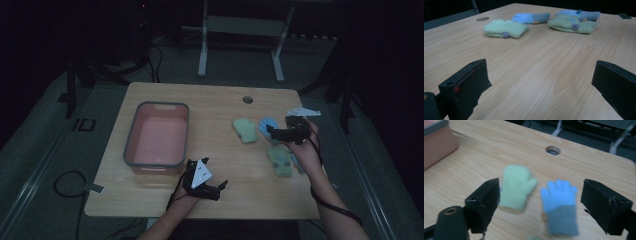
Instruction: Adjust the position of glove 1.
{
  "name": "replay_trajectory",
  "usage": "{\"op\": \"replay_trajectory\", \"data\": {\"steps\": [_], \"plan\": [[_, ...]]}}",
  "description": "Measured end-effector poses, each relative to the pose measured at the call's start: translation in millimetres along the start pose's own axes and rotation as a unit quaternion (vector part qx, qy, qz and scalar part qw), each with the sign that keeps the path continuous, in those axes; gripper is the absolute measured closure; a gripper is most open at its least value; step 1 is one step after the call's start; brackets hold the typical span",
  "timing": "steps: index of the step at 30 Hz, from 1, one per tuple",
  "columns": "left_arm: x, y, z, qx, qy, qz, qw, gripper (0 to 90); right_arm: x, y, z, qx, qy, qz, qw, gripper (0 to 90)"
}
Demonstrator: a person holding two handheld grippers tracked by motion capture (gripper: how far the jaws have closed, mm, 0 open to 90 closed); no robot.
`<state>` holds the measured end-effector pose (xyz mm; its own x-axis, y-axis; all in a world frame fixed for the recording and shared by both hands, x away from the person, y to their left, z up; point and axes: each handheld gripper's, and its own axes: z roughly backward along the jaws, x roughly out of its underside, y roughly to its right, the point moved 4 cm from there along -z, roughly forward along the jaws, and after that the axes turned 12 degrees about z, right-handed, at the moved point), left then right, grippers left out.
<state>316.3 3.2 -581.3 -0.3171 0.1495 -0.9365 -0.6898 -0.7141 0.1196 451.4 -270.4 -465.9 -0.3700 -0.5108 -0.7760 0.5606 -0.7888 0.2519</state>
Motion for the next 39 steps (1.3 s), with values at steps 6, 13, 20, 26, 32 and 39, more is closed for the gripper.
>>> {"op": "replay_trajectory", "data": {"steps": [6, 13, 20, 26, 32, 39], "plan": [[0.0, 0.4, -0.1, 0.002, 0.0, 0.0, 1.0, 1.1, -9.4, -13.3, -22.8, -0.018, -0.012, 0.002, 0.9998, 21.0], [-0.3, -2.4, 0.3, 0.009, 0.0, 0.015, 0.9998, 1.1, -14.7, -24.5, -47.6, -0.035, -0.029, -0.003, 0.9989, 23.7], [0.0, -0.1, -0.1, 0.007, -0.003, 0.0, 1.0, 1.1, -15.1, -32.9, -75.2, -0.045, -0.049, -0.008, 0.9978, 30.7], [-0.1, -0.3, -0.3, 0.009, -0.003, 0.003, 1.0, 1.1, -15.9, -38.6, -96.3, -0.044, -0.07, 0.002, 0.9966, 37.6], [0.0, -0.1, -0.3, 0.01, -0.004, 0.002, 0.9999, 1.1, -11.1, -40.3, -113.4, -0.046, -0.083, -0.004, 0.9955, 47.6], [0.3, 1.8, -0.9, 0.01, -0.007, -0.006, 0.9999, 1.1, -1.8, -38.1, -134.2, -0.063, -0.107, 0.0, 0.9922, 53.3]]}}
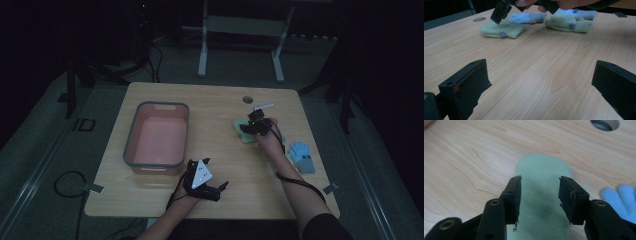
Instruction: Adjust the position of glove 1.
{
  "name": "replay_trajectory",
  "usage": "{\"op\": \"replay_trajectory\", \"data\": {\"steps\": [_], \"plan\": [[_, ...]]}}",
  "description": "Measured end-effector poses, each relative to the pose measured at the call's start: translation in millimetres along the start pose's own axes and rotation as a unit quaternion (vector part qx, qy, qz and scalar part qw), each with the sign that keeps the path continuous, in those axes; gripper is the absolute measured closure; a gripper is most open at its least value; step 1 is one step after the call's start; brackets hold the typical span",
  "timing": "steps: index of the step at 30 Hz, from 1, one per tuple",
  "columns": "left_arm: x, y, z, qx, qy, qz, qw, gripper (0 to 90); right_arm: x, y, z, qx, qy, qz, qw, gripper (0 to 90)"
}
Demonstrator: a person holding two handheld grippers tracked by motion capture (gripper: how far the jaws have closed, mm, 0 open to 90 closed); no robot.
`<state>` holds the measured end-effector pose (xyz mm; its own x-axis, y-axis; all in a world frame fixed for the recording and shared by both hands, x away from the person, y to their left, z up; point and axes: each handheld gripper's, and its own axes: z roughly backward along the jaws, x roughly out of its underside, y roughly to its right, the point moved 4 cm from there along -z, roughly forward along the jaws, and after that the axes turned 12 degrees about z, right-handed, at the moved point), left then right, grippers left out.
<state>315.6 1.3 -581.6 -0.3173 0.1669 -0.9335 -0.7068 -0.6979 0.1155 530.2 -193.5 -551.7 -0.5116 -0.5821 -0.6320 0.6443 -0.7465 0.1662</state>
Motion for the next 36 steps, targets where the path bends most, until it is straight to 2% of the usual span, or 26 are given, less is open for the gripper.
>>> {"op": "replay_trajectory", "data": {"steps": [8, 11, 13, 16, 19, 23, 25, 29, 32, 34, 36], "plan": [[0.0, -0.3, 0.2, 0.002, 0.0, 0.0, 1.0, 1.1, 5.4, 5.1, -18.1, -0.007, -0.023, 0.013, 0.9996, 55.8], [0.0, -0.2, 0.3, 0.004, 0.0, 0.002, 1.0, 1.1, 6.3, 4.0, -20.8, -0.007, -0.019, 0.028, 0.9994, 59.5], [0.0, -0.4, 0.1, 0.003, -0.001, 0.002, 1.0, 1.1, 8.1, 3.6, -20.9, -0.008, -0.011, 0.03, 0.9995, 63.6], [0.0, -0.4, 0.1, 0.003, -0.001, 0.002, 1.0, 1.1, 9.3, 1.9, -20.5, -0.013, -0.003, 0.026, 0.9996, 71.1], [0.0, 0.1, -0.5, 0.002, -0.003, 0.001, 1.0, 1.1, 8.7, 1.5, -19.2, -0.009, -0.007, 0.021, 0.9997, 80.8], [0.1, 0.4, -0.7, 0.002, -0.004, 0.0, 1.0, 1.1, 7.0, 0.4, -17.1, -0.008, -0.009, 0.011, 0.9999, 84.2], [0.0, -0.3, -0.7, 0.001, -0.004, 0.002, 1.0, 1.1, 5.3, -1.8, -10.7, -0.019, 0.004, -0.004, 0.9998, 85.3], [-0.1, -1.0, -0.3, 0.003, -0.003, 0.006, 1.0, 1.1, -0.3, -8.5, 9.9, -0.025, 0.024, -0.025, 0.9991, 86.2], [-0.1, -0.7, -0.7, 0.001, -0.004, 0.005, 1.0, 1.1, -5.3, -13.9, 26.9, -0.011, 0.027, -0.029, 0.9992, 86.4], [-0.1, -0.6, -0.8, 0.0, -0.004, 0.003, 1.0, 1.1, -7.3, -17.8, 38.2, 0.007, 0.027, -0.03, 0.9992, 86.5], [-0.2, -0.5, -1.5, 0.001, -0.007, 0.004, 1.0, 1.1, -6.4, -22.6, 49.5, 0.016, 0.031, -0.043, 0.9985, 86.5]]}}
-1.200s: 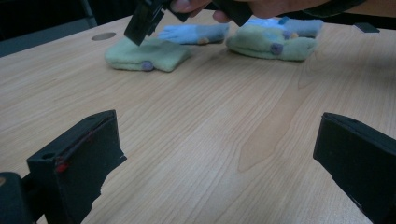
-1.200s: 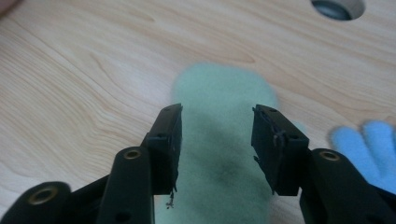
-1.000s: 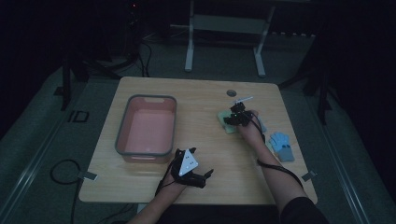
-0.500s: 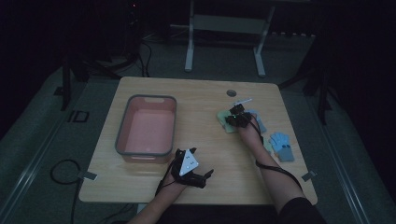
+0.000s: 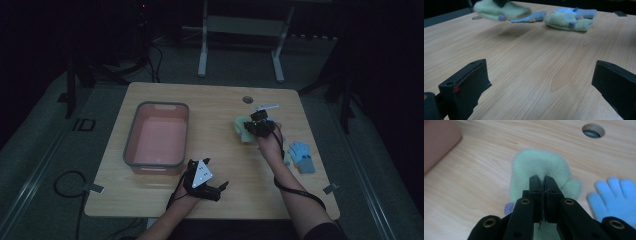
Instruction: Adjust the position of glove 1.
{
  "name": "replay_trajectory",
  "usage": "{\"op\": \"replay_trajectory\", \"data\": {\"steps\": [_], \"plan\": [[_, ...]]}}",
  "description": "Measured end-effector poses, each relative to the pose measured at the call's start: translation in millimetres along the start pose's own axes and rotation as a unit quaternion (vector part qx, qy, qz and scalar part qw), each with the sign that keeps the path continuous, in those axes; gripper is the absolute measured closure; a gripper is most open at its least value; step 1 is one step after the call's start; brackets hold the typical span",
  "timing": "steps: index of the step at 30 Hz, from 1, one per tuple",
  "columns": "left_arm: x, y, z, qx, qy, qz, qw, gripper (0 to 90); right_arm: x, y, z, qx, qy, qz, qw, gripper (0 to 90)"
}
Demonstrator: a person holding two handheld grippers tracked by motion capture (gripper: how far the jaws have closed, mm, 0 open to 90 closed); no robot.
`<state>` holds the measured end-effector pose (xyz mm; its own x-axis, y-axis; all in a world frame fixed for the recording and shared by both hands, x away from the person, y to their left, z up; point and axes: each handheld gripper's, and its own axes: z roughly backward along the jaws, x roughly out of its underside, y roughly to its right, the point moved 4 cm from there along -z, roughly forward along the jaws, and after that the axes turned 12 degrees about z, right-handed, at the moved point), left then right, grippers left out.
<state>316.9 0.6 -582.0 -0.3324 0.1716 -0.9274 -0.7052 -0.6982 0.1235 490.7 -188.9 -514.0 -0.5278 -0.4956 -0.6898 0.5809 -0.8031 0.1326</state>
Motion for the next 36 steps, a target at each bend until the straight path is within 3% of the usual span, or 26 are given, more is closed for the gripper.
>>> {"op": "replay_trajectory", "data": {"steps": [6, 10, 18, 19, 21, 27, 36], "plan": [[-0.2, 0.6, -0.9, 0.003, -0.002, -0.002, 1.0, 1.1, 6.6, -15.0, 37.4, 0.03, 0.016, -0.017, 0.9993, 86.7], [-0.2, 1.1, -0.9, 0.001, -0.001, -0.005, 1.0, 1.1, 13.4, -25.5, 61.5, 0.038, 0.029, -0.031, 0.9984, 86.8], [-0.3, 0.8, -1.2, 0.001, -0.002, -0.002, 1.0, 1.1, 34.3, -51.0, 88.0, 0.055, 0.031, -0.036, 0.9973, 86.9], [-0.3, 0.8, -1.4, 0.002, -0.002, -0.001, 1.0, 1.1, 37.5, -53.5, 89.3, 0.05, 0.033, -0.045, 0.9972, 86.8], [-0.4, 0.3, -1.1, 0.003, -0.001, 0.002, 1.0, 1.1, 43.2, -58.5, 88.7, 0.057, 0.031, -0.039, 0.9971, 86.8], [-0.5, -0.4, -0.8, 0.003, 0.0, 0.002, 1.0, 1.1, 57.1, -69.1, 76.2, 0.045, 0.02, -0.059, 0.9971, 86.8], [-0.5, -1.0, -0.8, 0.004, -0.001, 0.006, 1.0, 1.1, 82.7, -75.2, 37.9, 0.041, -0.019, -0.069, 0.9966, 85.9]]}}
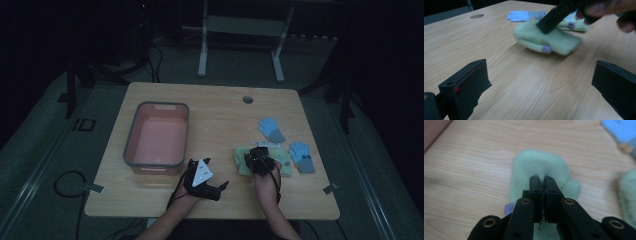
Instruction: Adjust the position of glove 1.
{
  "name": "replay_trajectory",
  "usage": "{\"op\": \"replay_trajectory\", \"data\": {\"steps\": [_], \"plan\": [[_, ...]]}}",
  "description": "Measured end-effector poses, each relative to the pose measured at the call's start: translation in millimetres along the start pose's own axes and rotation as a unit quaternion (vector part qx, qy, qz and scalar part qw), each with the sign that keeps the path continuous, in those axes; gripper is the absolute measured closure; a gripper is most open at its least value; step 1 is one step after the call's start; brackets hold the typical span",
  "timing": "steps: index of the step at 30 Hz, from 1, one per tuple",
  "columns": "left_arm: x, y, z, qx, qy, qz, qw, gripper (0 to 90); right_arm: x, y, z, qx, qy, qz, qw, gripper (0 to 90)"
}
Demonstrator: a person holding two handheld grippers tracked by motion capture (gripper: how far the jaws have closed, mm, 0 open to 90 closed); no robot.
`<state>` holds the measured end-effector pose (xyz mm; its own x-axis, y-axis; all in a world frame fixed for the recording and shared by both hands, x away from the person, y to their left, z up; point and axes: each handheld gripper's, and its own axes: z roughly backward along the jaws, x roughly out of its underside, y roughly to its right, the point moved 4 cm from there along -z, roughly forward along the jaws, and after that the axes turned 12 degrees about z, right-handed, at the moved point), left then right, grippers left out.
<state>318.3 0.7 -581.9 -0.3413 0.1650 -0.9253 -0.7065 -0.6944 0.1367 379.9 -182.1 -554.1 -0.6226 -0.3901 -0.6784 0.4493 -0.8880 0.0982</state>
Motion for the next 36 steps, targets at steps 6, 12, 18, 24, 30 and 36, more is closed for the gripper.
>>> {"op": "replay_trajectory", "data": {"steps": [6, 12, 18, 24, 30, 36], "plan": [[-0.1, -0.3, 0.3, 0.001, 0.003, 0.002, 1.0, 1.1, 10.8, -3.5, -18.7, -0.002, -0.008, 0.006, 0.9999, 77.0], [-0.1, 0.0, -0.1, 0.0, 0.0, 0.001, 1.0, 1.2, 8.9, -1.9, -16.0, -0.011, -0.007, 0.003, 0.9999, 68.7], [-0.1, 0.4, -0.4, 0.0, 0.0, -0.001, 1.0, 1.1, -4.4, 10.2, 5.9, -0.013, 0.025, 0.023, 0.9993, 60.7], [-0.1, 0.7, -0.5, -0.002, -0.001, -0.002, 1.0, 1.1, -15.9, 37.5, 29.7, 0.005, 0.046, 0.039, 0.9982, 62.5], [-0.1, 0.6, -0.5, -0.002, -0.001, -0.002, 1.0, 1.2, -16.1, 67.5, 40.7, 0.018, 0.045, 0.05, 0.9976, 63.5], [-0.2, 0.5, -0.9, -0.004, -0.002, 0.0, 1.0, 1.1, -3.8, 98.9, 48.8, 0.02, 0.033, 0.042, 0.9984, 63.4]]}}
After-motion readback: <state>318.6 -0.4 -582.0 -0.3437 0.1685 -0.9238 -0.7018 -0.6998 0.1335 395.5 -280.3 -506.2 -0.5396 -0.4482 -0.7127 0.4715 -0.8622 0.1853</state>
